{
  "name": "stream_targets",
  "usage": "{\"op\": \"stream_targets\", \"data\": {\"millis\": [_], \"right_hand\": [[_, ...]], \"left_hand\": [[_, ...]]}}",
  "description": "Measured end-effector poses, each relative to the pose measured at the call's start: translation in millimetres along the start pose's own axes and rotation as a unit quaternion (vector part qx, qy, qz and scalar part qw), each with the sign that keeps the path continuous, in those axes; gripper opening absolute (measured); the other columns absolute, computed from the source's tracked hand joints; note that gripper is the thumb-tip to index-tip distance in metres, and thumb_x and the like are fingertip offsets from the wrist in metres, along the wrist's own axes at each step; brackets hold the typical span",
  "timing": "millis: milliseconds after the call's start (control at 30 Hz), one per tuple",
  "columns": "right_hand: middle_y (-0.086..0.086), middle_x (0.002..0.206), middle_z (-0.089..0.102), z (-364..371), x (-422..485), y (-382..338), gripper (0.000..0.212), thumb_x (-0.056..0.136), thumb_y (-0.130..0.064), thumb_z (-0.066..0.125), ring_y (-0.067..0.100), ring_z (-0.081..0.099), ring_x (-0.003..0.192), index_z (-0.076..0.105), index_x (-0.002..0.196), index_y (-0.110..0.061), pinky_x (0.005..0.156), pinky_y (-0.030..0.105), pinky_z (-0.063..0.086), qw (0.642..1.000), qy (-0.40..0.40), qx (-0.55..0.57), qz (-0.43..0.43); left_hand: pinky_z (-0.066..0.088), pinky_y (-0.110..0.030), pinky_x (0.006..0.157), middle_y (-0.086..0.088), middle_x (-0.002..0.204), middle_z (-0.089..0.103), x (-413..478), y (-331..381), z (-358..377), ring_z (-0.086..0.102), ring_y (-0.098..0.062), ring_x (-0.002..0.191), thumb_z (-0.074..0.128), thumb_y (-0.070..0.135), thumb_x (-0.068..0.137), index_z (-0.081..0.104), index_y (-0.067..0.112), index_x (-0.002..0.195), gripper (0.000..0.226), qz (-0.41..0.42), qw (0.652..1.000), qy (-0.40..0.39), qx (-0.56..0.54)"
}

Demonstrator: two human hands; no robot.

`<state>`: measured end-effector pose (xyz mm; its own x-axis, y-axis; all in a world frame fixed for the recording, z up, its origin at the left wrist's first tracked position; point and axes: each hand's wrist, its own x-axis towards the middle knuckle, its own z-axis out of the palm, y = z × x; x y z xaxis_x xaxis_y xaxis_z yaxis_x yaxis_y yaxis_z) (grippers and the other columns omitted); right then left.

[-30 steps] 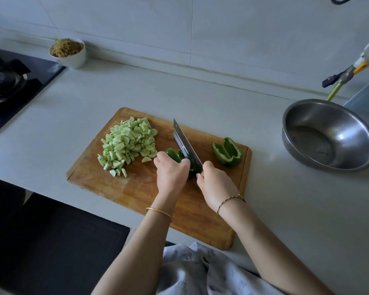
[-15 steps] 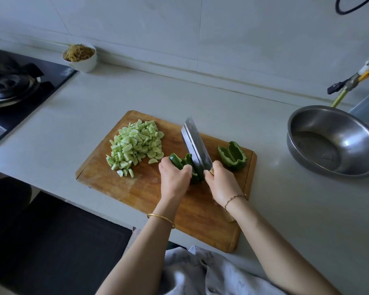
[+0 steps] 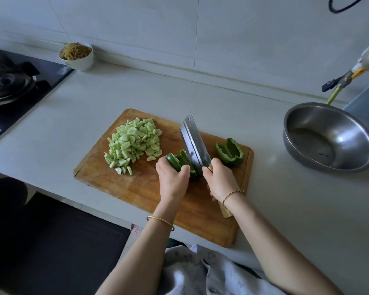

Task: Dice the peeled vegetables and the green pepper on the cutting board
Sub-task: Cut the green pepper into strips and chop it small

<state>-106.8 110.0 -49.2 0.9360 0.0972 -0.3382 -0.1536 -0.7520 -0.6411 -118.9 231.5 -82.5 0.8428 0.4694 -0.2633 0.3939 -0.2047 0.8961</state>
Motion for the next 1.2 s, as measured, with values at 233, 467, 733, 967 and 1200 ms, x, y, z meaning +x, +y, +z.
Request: {"op": "stream_targets", "data": {"millis": [233,467,733,967,1200], "right_hand": [[0.004,0.064,0.050,-23.7,-14.1,-4.0,0.024,0.101,-0.029,0.043,0.012,0.041,0.041,0.038,0.082,-0.016,0.036,0.022,0.041,0.996,0.033,0.074,-0.037],[0.004,0.068,0.054,-29.4,-31.2,-7.3,0.017,0.101,-0.030,0.042,0.012,0.045,0.043,0.044,0.094,-0.015,0.041,0.025,0.048,0.999,0.001,0.031,-0.040],[0.000,0.072,0.054,-28.7,-35.8,-8.3,0.017,0.102,-0.031,0.040,0.011,0.049,0.045,0.045,0.104,-0.015,0.042,0.023,0.049,0.999,-0.019,0.012,-0.035],[0.002,0.073,0.055,-26.9,-31.9,-13.8,0.016,0.102,-0.031,0.039,0.015,0.052,0.052,0.044,0.100,-0.016,0.049,0.032,0.054,0.998,-0.019,-0.042,-0.041],[-0.006,0.071,0.046,-10.2,-33.2,-18.2,0.017,0.103,-0.031,0.037,0.016,0.054,0.065,0.038,0.092,-0.018,0.056,0.030,0.047,0.990,0.007,-0.130,-0.051]], "left_hand": [[0.057,-0.046,0.076,0.000,0.112,0.038,6.9,-1.2,-1.3,0.050,-0.020,0.097,0.054,0.035,0.076,0.038,0.029,0.108,0.037,-0.005,1.000,-0.020,0.011],[0.056,-0.029,0.048,-0.009,0.107,0.051,14.1,1.2,1.5,0.059,-0.023,0.089,0.054,0.033,0.085,0.044,0.016,0.113,0.035,-0.019,0.999,-0.022,-0.018],[0.051,-0.024,0.045,-0.011,0.109,0.050,16.1,3.9,2.9,0.058,-0.021,0.083,0.051,0.027,0.086,0.043,0.012,0.116,0.034,-0.024,1.000,-0.020,-0.003],[0.058,-0.046,0.067,-0.010,0.109,0.052,17.8,3.4,4.1,0.058,-0.024,0.088,0.052,0.030,0.078,0.043,0.017,0.114,0.040,-0.023,0.999,-0.015,0.046],[0.055,-0.048,0.078,-0.011,0.108,0.057,18.8,6.6,5.2,0.060,-0.027,0.090,0.051,0.030,0.074,0.043,0.015,0.117,0.046,-0.038,0.997,-0.009,0.059]]}}
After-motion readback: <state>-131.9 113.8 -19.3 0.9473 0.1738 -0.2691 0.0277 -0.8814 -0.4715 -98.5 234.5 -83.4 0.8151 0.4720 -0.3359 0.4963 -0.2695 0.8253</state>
